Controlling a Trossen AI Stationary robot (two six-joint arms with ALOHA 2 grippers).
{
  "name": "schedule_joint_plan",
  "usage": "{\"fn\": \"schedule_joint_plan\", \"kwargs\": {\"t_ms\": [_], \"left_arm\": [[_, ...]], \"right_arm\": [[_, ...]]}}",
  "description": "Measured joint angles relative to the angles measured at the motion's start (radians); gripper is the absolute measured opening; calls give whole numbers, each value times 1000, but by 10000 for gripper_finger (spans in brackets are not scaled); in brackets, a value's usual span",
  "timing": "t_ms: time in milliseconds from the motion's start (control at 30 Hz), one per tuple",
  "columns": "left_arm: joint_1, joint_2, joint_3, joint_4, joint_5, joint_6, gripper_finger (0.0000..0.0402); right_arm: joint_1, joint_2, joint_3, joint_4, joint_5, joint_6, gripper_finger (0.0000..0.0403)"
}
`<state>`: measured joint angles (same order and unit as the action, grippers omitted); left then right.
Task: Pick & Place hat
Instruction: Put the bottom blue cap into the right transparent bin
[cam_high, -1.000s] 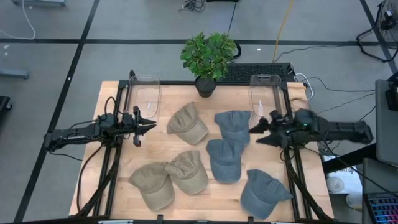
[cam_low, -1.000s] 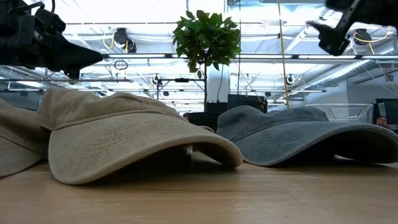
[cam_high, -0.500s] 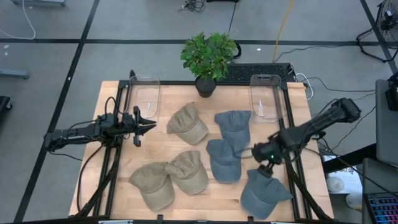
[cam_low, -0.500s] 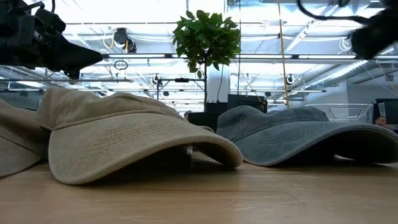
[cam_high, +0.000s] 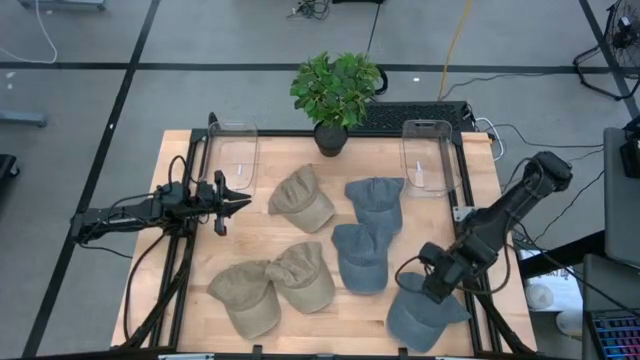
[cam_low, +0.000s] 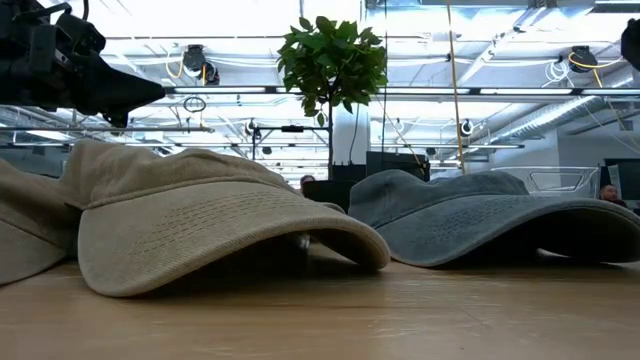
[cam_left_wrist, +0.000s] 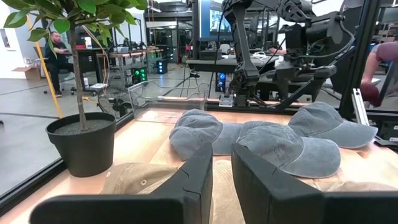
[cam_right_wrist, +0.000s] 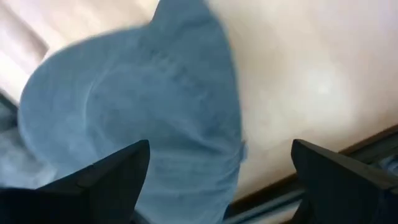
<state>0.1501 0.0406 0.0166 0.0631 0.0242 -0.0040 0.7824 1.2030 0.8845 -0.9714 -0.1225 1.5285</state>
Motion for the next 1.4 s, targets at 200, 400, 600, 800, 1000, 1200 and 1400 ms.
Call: {"fn": "schedule_joint_plan", "kwargs": {"t_ms": [200,400,600,800,1000,1200,1400], "left_arm": [[0,0,0,0,0,0,67],[0,0,0,0,0,0,67],[0,0,0,0,0,0,67],[0,0,0,0,0,0,67],[0,0,0,0,0,0,67],[0,0,0,0,0,0,67],[0,0,0,0,0,0,67]], "right_arm": [[53,11,-16,24,69,54,380],[82,33,-103,168,69,99,380],[84,32,-194,314,71,108,380],[84,32,-247,365,68,108,379],[84,24,-248,427,69,68,341],[84,-18,-248,448,97,56,263],[84,-66,-248,449,175,23,162]]}}
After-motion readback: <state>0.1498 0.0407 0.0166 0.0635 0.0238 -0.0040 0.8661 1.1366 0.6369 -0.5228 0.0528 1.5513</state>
